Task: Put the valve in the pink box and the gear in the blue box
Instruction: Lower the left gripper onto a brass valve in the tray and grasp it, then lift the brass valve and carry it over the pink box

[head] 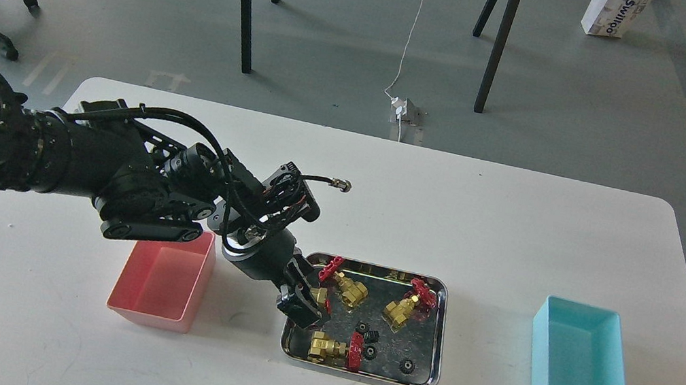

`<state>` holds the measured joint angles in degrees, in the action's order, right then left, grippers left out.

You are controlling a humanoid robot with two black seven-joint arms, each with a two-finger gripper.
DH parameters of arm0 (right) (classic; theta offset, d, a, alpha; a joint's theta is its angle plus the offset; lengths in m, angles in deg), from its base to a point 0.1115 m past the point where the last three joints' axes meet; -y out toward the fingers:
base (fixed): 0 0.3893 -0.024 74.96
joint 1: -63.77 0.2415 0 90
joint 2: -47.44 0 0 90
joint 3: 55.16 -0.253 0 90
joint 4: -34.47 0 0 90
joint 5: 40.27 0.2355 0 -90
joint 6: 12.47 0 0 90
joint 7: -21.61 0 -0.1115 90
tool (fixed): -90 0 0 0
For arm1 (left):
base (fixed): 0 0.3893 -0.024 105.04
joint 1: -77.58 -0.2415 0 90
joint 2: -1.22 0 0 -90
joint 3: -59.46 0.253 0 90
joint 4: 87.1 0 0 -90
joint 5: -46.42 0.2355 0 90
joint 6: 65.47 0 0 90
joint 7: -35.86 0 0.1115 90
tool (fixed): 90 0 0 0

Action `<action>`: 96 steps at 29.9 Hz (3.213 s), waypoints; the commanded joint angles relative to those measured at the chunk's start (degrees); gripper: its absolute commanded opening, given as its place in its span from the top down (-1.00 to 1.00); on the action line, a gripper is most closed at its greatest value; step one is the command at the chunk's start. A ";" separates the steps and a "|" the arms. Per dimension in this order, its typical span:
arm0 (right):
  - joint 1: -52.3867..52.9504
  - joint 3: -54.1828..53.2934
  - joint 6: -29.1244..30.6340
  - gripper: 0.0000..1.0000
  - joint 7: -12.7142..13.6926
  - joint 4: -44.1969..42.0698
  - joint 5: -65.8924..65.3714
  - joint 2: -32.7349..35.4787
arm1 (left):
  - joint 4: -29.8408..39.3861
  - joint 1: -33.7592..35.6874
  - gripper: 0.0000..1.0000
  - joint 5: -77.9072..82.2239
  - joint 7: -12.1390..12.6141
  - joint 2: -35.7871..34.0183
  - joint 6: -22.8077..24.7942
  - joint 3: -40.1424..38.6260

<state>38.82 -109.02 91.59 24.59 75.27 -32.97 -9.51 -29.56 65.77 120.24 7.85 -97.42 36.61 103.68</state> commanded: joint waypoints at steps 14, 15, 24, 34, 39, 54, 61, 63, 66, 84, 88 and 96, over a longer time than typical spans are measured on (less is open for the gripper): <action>-0.63 -0.01 -0.09 -1.00 0.00 0.06 0.00 0.61 | -1.90 -2.43 -0.19 2.90 0.00 0.99 -5.66 0.52; -0.63 -0.01 -0.09 -1.00 0.00 0.15 0.00 0.52 | -2.07 -2.78 -0.17 2.90 0.00 0.99 -6.09 0.52; -1.07 -0.01 -0.09 -1.00 0.00 0.15 0.00 0.44 | -2.25 -3.05 0.06 3.43 0.00 0.55 -7.94 0.60; -1.68 -0.10 -0.09 -1.00 0.00 0.15 0.00 0.79 | -2.25 -3.05 0.33 3.78 0.00 0.29 -9.00 0.60; -1.86 -0.01 -0.09 -1.00 0.00 0.15 0.00 0.88 | -2.25 -3.05 0.46 3.78 0.00 0.29 -9.70 0.52; -3.09 -0.10 -0.18 -1.00 0.00 0.06 0.00 0.79 | -0.50 -2.08 0.58 3.78 0.00 -2.52 -10.40 -0.45; -3.53 0.07 -0.18 -1.00 0.00 0.06 0.00 0.53 | 3.72 1.78 0.58 3.61 0.00 -4.80 -9.88 -1.42; -3.79 0.07 -0.18 -1.00 0.00 0.06 0.00 0.44 | 5.82 3.45 0.58 3.61 0.00 -6.38 -9.61 -1.85; -3.79 -0.01 -0.26 -1.00 0.00 0.06 0.00 0.35 | 8.90 5.47 0.58 3.61 0.00 -9.72 -9.17 -2.56; -3.79 -0.01 -0.35 -1.00 0.00 0.06 0.00 0.00 | 24.11 9.35 0.58 14.06 0.00 -38.29 -9.44 -1.68; -3.88 -0.01 -0.35 -1.00 0.00 0.06 -0.09 0.00 | 23.94 8.03 0.57 14.68 0.00 -39.61 -9.44 -1.59; -4.23 -0.01 -0.26 -1.00 0.00 0.15 0.00 0.00 | 20.96 4.16 0.56 14.77 0.00 -39.35 -9.44 -2.21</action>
<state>34.69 -109.03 91.30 24.59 75.34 -32.99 -9.57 -7.14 71.25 134.97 7.85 -136.92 27.17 101.86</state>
